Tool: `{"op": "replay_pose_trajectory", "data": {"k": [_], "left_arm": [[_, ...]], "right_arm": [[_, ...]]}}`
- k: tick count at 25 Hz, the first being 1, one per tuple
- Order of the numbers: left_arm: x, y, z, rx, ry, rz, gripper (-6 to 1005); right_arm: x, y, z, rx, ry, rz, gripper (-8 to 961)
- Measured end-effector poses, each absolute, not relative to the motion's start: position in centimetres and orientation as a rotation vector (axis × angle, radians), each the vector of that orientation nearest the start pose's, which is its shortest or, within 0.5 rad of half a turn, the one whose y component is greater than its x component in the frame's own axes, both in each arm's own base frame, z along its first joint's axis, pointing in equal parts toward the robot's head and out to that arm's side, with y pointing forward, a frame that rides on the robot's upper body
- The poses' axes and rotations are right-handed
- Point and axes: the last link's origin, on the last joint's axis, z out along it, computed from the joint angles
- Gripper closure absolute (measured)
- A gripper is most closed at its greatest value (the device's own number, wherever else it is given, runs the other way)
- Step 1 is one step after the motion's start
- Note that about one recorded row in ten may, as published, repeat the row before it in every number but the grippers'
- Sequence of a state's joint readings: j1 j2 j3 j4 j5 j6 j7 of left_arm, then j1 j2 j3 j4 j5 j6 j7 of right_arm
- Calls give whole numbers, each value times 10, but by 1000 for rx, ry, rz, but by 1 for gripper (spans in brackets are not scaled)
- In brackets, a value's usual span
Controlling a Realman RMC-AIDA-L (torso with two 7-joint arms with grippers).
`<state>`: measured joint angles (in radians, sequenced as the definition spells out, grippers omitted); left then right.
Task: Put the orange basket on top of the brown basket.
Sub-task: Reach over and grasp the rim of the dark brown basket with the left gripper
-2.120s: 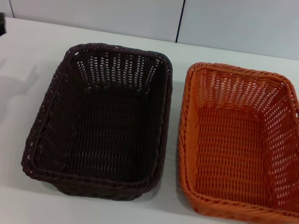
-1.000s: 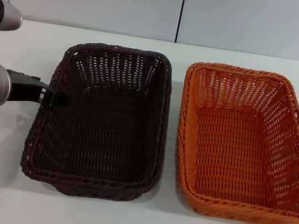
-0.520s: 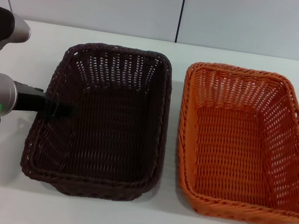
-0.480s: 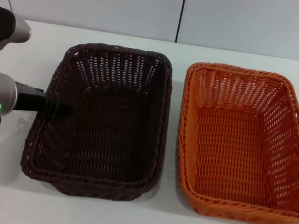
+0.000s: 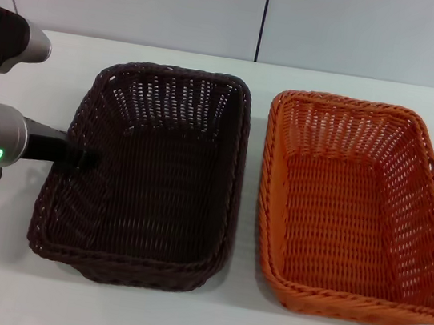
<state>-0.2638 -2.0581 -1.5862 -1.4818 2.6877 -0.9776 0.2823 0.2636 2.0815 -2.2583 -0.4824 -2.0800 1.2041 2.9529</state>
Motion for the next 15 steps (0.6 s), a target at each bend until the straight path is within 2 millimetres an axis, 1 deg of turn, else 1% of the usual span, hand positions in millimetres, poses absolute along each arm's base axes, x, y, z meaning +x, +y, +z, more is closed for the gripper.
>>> {"op": "replay_pose_trajectory", "data": {"k": [5,10,15], "left_arm": [[-237,354,17,-2105,-997,113,445],[-234,355,18,-2111,-977,111,579],[-231,356,27,-2147,-887,141,654]], "right_arm": [[319,307,-3,-1320,517,674,119],[318,308,-2,-1318,514,676,119],[319,308,-1,-1317,514,676,120]]}}
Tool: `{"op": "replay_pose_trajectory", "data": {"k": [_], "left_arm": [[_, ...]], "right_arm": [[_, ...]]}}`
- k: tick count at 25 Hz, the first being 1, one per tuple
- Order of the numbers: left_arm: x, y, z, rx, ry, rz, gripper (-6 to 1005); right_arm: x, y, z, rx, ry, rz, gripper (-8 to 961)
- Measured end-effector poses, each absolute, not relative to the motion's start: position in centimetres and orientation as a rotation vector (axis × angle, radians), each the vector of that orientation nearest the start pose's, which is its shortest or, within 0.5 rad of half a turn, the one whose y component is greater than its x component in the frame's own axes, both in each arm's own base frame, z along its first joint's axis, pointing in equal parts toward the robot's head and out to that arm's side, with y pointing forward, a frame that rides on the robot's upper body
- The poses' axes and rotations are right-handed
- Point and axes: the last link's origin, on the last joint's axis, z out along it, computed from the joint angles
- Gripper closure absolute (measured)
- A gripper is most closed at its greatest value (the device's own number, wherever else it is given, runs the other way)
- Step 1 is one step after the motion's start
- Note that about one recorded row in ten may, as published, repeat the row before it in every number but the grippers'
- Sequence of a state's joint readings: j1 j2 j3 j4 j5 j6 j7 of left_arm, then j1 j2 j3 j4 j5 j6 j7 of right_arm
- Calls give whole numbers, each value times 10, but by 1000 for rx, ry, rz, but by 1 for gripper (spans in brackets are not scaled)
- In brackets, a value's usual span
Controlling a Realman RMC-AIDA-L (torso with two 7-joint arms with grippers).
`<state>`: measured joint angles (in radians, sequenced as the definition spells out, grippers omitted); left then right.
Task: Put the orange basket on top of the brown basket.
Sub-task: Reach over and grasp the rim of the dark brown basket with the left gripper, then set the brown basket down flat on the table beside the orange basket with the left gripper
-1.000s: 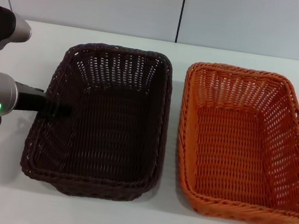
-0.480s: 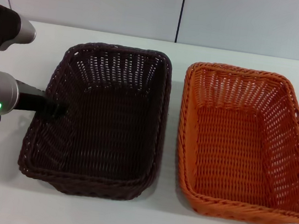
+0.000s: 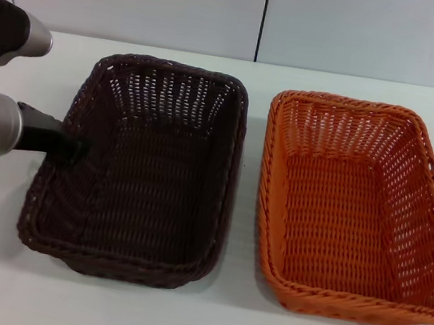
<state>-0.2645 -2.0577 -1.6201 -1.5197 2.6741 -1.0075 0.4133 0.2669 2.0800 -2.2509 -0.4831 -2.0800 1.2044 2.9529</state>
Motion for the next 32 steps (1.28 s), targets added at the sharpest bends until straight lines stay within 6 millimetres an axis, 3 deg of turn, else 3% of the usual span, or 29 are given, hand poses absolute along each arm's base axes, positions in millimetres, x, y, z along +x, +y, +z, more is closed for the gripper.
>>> {"op": "replay_pose_trajectory", "data": {"k": [4,10,13,15,16,19,25,32], "left_arm": [[-227,356,40,-2184,-784,186,714],[-218,354,58,-2296,-568,256,721],[-205,353,74,-2431,-379,196,732],[-202,353,77,-2457,-346,165,739],[-192,353,82,-2528,-287,66,743],[-179,358,84,-2582,-217,8,753],[-156,370,83,-2675,-46,62,787],[-145,384,70,-2746,31,97,798]], "right_arm": [[319,306,0,-1309,510,677,120],[319,306,0,-1306,509,679,120],[319,304,1,-1299,504,685,120],[318,304,1,-1295,500,689,120],[318,303,2,-1293,499,690,120],[318,302,2,-1289,496,692,119],[320,299,2,-1284,495,691,119],[323,295,2,-1280,498,682,119]]}}
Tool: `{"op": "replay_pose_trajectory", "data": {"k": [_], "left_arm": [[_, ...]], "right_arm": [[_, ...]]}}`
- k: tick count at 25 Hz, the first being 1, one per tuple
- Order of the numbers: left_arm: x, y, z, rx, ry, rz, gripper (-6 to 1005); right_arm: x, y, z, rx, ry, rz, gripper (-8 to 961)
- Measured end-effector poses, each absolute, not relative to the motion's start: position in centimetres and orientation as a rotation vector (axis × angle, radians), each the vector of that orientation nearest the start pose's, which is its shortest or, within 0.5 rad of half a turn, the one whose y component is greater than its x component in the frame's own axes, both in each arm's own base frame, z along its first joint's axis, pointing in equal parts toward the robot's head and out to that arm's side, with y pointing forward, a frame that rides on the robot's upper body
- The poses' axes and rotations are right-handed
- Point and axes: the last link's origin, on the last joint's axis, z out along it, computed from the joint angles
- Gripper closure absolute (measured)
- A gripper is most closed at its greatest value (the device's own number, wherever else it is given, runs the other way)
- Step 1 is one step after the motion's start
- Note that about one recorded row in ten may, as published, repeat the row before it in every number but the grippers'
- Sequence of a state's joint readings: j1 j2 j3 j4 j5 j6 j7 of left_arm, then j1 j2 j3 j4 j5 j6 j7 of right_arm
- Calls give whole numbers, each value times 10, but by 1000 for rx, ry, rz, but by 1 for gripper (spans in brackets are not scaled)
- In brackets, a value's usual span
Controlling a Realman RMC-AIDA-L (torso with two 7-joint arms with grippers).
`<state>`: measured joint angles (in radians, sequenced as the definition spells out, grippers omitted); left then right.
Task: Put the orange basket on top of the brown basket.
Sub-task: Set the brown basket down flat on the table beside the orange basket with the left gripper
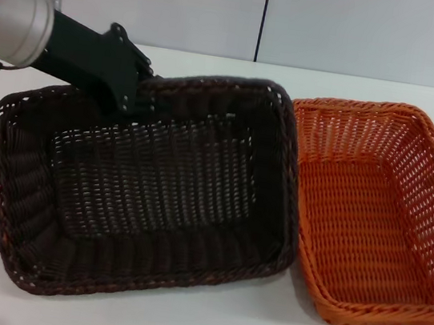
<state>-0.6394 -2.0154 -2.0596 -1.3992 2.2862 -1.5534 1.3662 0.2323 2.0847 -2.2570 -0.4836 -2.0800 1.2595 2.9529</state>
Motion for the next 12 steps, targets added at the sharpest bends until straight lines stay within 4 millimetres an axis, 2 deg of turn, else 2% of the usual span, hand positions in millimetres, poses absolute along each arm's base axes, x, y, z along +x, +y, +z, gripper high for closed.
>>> {"op": "replay_pose_trajectory", "data": {"k": [5,12], "left_arm": [[-141,391,61,-2764,129,163,799],[-131,396,55,-2742,146,136,800]], "right_arm": [[324,295,3,-1278,498,677,119],[324,296,4,-1279,494,676,120]]}}
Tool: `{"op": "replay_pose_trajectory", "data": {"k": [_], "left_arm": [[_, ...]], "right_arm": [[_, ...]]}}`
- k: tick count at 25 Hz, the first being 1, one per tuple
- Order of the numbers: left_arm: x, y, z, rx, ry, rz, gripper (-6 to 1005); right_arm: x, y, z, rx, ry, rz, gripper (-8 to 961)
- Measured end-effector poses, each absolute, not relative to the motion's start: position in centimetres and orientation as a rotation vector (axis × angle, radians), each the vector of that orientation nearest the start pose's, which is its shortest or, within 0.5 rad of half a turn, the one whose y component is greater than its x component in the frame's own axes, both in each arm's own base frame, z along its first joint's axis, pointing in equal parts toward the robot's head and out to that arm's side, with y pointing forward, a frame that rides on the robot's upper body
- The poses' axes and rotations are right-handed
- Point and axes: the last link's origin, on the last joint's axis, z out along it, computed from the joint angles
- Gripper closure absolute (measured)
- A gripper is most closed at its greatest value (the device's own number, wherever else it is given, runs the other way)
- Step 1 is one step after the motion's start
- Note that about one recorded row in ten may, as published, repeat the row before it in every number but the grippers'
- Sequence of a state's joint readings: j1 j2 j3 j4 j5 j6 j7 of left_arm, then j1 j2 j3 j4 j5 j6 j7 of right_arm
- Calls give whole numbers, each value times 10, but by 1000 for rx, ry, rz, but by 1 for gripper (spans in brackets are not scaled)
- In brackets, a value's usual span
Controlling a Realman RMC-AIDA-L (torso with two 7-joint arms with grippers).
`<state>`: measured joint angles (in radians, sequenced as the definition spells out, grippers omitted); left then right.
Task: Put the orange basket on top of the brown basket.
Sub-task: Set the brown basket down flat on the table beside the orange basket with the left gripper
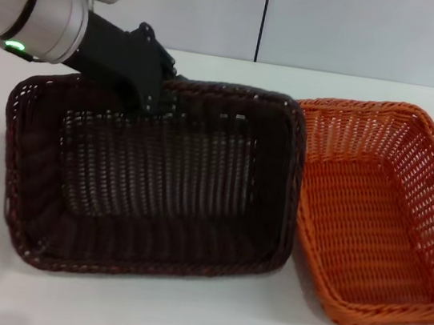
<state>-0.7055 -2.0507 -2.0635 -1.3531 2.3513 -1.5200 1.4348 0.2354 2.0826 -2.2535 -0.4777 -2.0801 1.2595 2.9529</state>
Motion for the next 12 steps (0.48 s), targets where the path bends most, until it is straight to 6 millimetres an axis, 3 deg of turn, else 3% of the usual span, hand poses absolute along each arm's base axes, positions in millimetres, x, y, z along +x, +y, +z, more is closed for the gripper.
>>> {"op": "replay_pose_trajectory", "data": {"k": [6,12], "left_arm": [[-121,398,35,-2739,228,182,810],[-121,402,30,-2717,263,237,628]], "right_arm": [[324,297,4,-1278,491,678,120],[325,295,5,-1276,493,674,120]]}}
